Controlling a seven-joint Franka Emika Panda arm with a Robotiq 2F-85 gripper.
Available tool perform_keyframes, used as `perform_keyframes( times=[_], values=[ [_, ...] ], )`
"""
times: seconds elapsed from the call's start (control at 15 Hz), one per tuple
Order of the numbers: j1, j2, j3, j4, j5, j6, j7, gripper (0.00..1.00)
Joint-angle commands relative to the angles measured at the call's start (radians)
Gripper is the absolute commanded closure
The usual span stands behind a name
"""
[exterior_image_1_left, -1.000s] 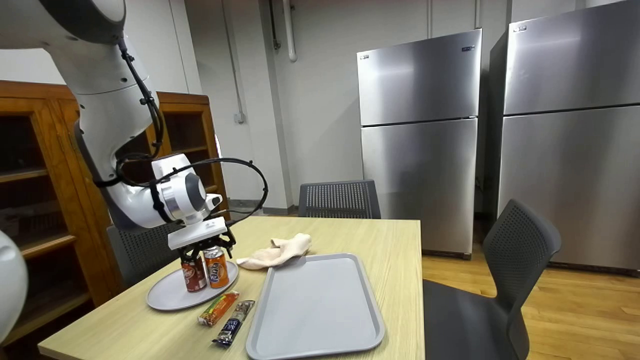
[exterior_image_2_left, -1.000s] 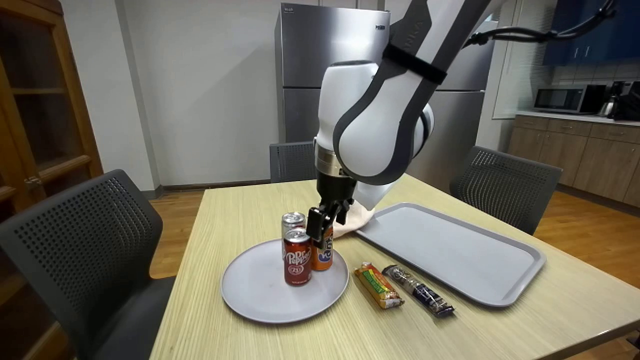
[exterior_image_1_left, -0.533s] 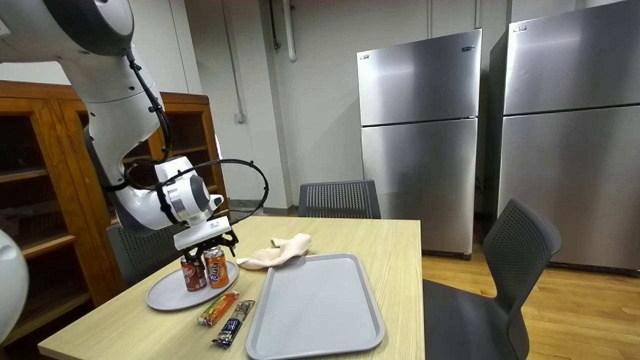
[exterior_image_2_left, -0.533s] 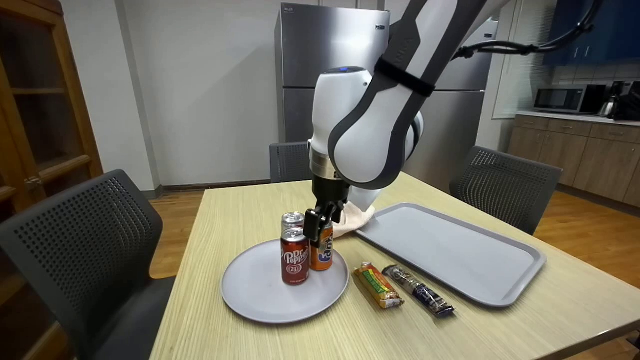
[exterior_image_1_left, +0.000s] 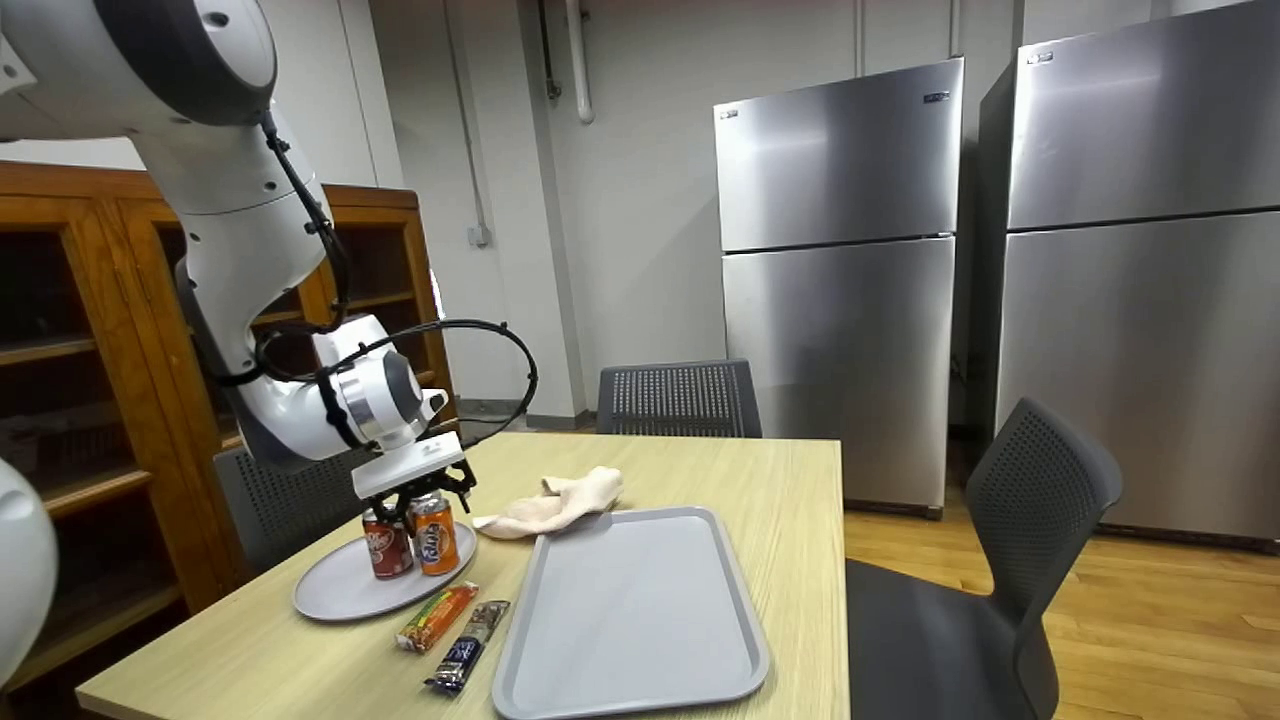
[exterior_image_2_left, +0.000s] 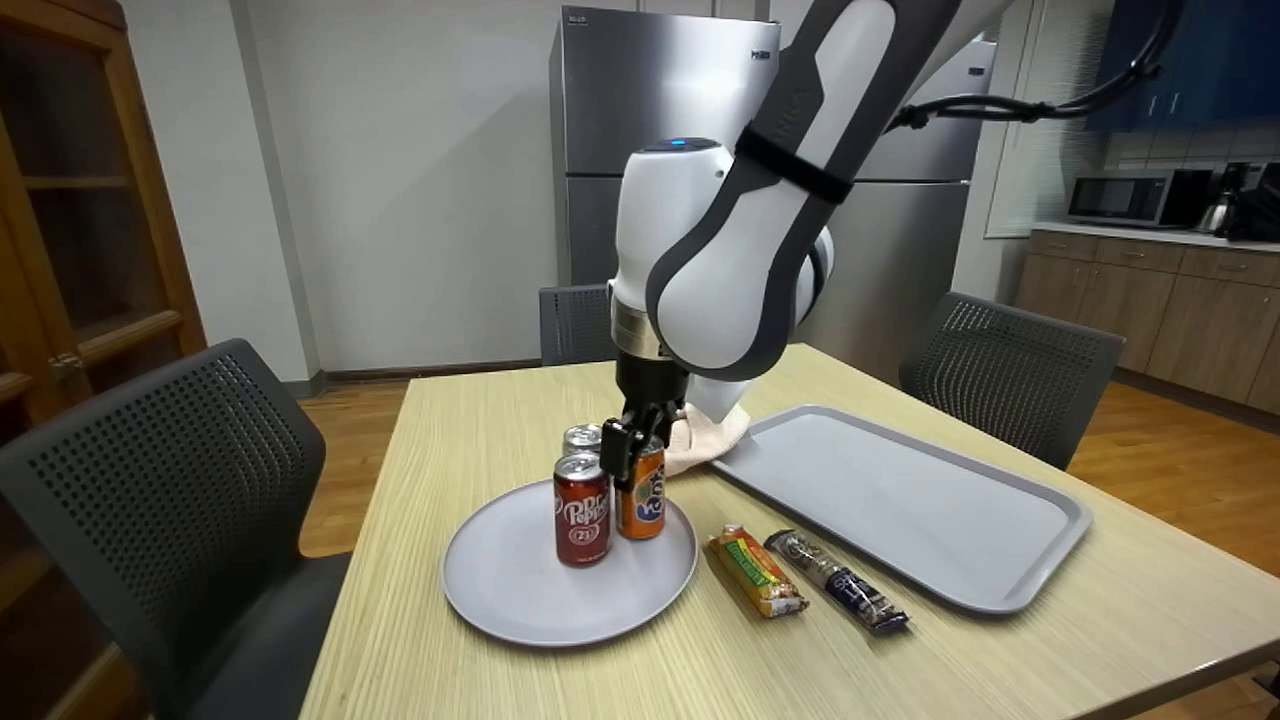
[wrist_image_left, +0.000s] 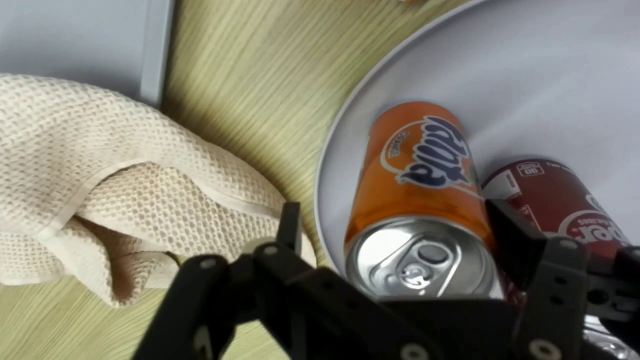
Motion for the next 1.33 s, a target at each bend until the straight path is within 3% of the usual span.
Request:
perform_keyframes(
  times=[0.0,0.13,1.27],
  values=[
    [0.010,0.012,-0.004,0.037,-0.014,-0.031,-0.008,0.41],
    [0.011,0.010,-0.005,0.041,-0.014,-0.030,-0.005,0.57],
    [-0.033,-0.136,-0.009,-0.110,0.001,0.037,0.014,0.59]
  ],
)
